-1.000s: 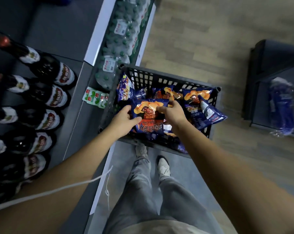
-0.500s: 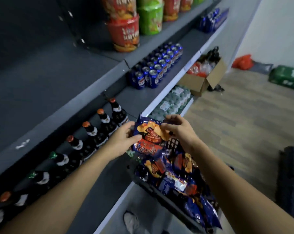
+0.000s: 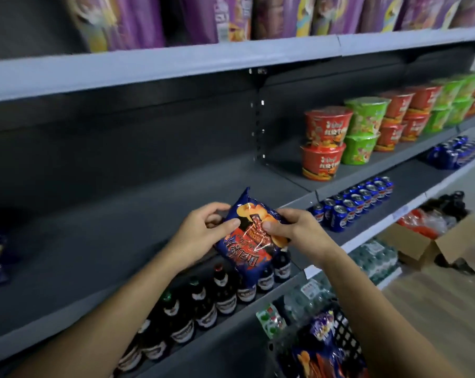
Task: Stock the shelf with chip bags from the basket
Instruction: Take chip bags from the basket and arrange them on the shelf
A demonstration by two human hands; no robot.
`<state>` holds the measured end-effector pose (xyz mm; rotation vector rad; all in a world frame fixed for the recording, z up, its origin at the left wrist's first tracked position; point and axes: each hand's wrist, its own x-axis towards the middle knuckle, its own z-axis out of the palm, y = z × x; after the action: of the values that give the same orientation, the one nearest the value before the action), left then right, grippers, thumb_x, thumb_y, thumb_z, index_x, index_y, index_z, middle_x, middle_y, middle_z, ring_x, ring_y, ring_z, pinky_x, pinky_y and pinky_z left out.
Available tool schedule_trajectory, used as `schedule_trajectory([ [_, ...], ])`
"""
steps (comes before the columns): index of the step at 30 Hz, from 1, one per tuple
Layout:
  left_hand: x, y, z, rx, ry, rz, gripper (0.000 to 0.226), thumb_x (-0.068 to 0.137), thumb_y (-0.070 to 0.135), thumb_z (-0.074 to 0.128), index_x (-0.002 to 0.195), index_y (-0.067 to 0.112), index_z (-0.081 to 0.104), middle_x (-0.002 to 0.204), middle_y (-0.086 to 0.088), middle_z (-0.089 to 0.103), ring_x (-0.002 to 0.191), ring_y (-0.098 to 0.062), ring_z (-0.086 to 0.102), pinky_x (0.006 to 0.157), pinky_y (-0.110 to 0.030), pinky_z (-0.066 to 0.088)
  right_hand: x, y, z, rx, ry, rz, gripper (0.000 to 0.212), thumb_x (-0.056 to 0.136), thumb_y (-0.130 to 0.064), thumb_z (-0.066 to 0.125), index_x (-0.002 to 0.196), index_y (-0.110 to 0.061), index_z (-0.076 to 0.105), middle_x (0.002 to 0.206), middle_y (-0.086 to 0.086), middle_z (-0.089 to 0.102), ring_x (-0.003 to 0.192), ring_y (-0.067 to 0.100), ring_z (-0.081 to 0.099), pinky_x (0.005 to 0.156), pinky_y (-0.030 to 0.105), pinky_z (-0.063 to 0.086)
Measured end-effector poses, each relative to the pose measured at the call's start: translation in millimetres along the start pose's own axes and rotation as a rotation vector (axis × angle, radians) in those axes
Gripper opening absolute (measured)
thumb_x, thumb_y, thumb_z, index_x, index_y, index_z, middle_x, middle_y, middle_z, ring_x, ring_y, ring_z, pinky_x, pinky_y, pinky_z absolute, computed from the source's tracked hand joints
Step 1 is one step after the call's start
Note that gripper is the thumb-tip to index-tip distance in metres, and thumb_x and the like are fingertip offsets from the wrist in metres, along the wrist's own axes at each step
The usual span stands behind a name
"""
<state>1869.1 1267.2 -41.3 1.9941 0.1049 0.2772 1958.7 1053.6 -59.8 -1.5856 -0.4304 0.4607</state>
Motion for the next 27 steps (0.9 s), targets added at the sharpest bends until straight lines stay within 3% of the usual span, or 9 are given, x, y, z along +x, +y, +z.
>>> schedule_trajectory([
  [5,-23,-6,-83,-0.104,0.212,-0.035,0.055,0.071,0.053,0.080,0.116,0.028,0.061,0.105,-0.001,0.073,0.098,-0.017,0.070,0.090,-0.037,0.056,33,-40,80,0.050,-0.068,-0.101,0.023,0.086,-0.014,0.077,0.106,-0.006,0.070,0.097,0.012,0.078,0.084,0.025,0.075,0.074,0.032,0.060],
  [9,-51,-16,-142,-0.263,0.384,-0.059,0.067,0.065,0.049,0.074,0.124,0.022,0.057,0.115,-0.002,0.067,0.101,-0.017,0.069,0.079,-0.033,0.057,53,-64,149,0.085,-0.111,-0.153,0.017,0.089,-0.013,0.075,0.105,-0.007,0.071,0.096,0.008,0.079,0.084,0.019,0.076,0.069,0.025,0.058],
  [11,-65,-23,-164,-0.361,0.410,-0.052,0.065,0.068,0.040,0.075,0.125,0.016,0.056,0.118,-0.007,0.067,0.100,-0.019,0.071,0.077,-0.034,0.059,59,-70,183,0.145,-0.100,-0.174,0.016,0.091,-0.012,0.073,0.106,-0.007,0.071,0.095,0.006,0.079,0.083,0.018,0.075,0.068,0.025,0.058],
  [14,-88,-36,-197,-0.396,0.438,-0.073,0.051,0.077,0.030,0.075,0.123,0.016,0.057,0.114,-0.006,0.071,0.096,-0.014,0.073,0.071,-0.027,0.059,67,-72,236,0.212,-0.107,-0.165,0.016,0.093,-0.015,0.071,0.108,-0.010,0.071,0.100,0.006,0.079,0.093,0.024,0.075,0.082,0.036,0.062],
  [16,-100,-47,-216,-0.381,0.457,-0.099,0.043,0.084,0.025,0.074,0.123,0.017,0.059,0.111,-0.004,0.073,0.098,-0.014,0.073,0.075,-0.030,0.060,69,-69,269,0.237,-0.125,-0.149,0.016,0.092,-0.016,0.072,0.108,-0.011,0.072,0.101,0.006,0.079,0.097,0.026,0.074,0.088,0.041,0.061],
  [18,-115,-57,-237,-0.368,0.494,-0.117,0.044,0.083,0.026,0.075,0.123,0.018,0.060,0.112,-0.003,0.074,0.103,-0.018,0.071,0.085,-0.039,0.059,68,-67,300,0.257,-0.159,-0.124,0.017,0.092,-0.017,0.072,0.108,-0.011,0.072,0.102,0.006,0.078,0.098,0.026,0.074,0.087,0.040,0.060],
  [22,-145,-72,-273,-0.335,0.584,-0.108,0.026,0.090,0.019,0.070,0.115,0.020,0.065,0.105,-0.001,0.076,0.098,-0.017,0.073,0.078,-0.029,0.058,63,-61,350,0.256,-0.247,-0.079,0.017,0.093,-0.017,0.071,0.108,-0.008,0.072,0.105,0.013,0.077,0.094,0.024,0.074,0.081,0.037,0.061],
  [27,-180,-89,-312,-0.260,0.650,-0.127,0.021,0.093,0.021,0.068,0.114,0.020,0.068,0.107,-0.005,0.075,0.100,-0.018,0.072,0.086,-0.030,0.057,54,-61,399,0.210,-0.373,-0.048,0.022,0.092,-0.020,0.071,0.110,-0.008,0.070,0.105,0.010,0.078,0.096,0.023,0.074,0.079,0.029,0.058],
])
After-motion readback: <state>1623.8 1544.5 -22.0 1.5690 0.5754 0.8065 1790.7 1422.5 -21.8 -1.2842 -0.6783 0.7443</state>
